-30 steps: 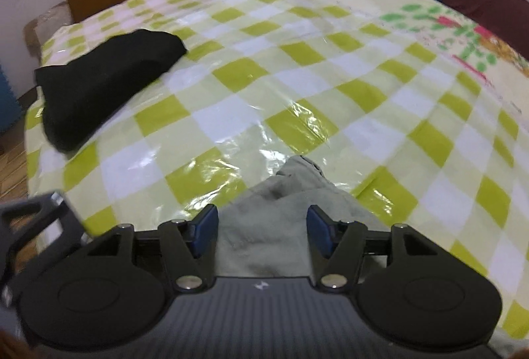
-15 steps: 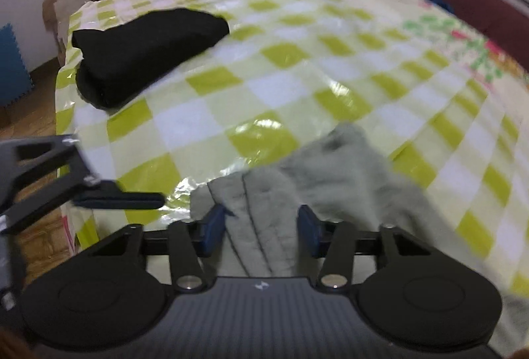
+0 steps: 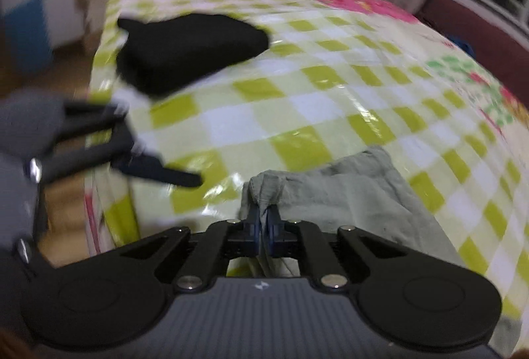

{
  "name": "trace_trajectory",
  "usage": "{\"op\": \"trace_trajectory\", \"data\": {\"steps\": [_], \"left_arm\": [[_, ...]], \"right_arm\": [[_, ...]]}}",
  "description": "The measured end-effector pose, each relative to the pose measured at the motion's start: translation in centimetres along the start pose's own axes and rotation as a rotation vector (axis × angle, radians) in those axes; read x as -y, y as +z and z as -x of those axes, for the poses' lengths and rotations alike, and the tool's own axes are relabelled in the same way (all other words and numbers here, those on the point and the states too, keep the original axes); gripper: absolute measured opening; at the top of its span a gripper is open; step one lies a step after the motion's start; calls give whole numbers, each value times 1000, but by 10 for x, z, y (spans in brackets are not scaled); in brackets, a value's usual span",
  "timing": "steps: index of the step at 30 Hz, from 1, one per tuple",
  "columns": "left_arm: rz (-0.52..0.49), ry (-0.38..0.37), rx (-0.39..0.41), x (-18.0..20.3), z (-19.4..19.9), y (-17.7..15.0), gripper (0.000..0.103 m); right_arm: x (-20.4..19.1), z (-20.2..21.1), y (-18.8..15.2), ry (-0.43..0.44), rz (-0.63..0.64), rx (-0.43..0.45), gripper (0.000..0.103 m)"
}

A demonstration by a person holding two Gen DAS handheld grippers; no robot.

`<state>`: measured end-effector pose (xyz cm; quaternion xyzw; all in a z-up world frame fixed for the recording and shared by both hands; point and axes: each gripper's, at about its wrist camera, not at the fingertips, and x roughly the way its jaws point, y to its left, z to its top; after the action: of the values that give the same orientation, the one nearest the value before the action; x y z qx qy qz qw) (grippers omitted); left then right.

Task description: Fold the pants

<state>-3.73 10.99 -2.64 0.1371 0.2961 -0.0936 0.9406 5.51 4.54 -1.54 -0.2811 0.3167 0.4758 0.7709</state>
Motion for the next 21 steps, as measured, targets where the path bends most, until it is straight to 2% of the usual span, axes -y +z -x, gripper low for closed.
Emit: {"op": "trace_trajectory", "data": {"steps": [1,2,4,7,8,11,14,15,18,19,21], "left_arm": [[4,-7,-10,1,-3,3,85],[2,-6,-13,2,-4,4,85],[-17,2,-3,4,-6,7,85],[-33,-7,31,6,-7,16,85],[-44,-9,48,7,-8,20,85],[-82,-20,105,12,-12,35,86],[-107,-36,156,19,-27,51,91],[-108,-46,163,21,-33,55,91],[-87,-75,111,21,-62,62,92],[-75,-85,80,21,-73,61,92],[-81,-98,7,18,-90,56,92]], "right_arm": [[0,-9,-1,3,3,-23,13],[3,-17,-2,12,-14,-45,14],[13,-17,1,31,-81,-28,15],[32,4,2,46,-172,16,33],[39,14,-1,42,-195,34,35],[66,40,-18,24,-328,60,37],[95,44,-37,-31,-407,27,39],[103,40,-42,-22,-425,8,39],[127,14,-52,104,-531,-33,36],[134,6,-54,113,-553,-37,34],[152,-13,-55,49,-583,-38,30]]}}
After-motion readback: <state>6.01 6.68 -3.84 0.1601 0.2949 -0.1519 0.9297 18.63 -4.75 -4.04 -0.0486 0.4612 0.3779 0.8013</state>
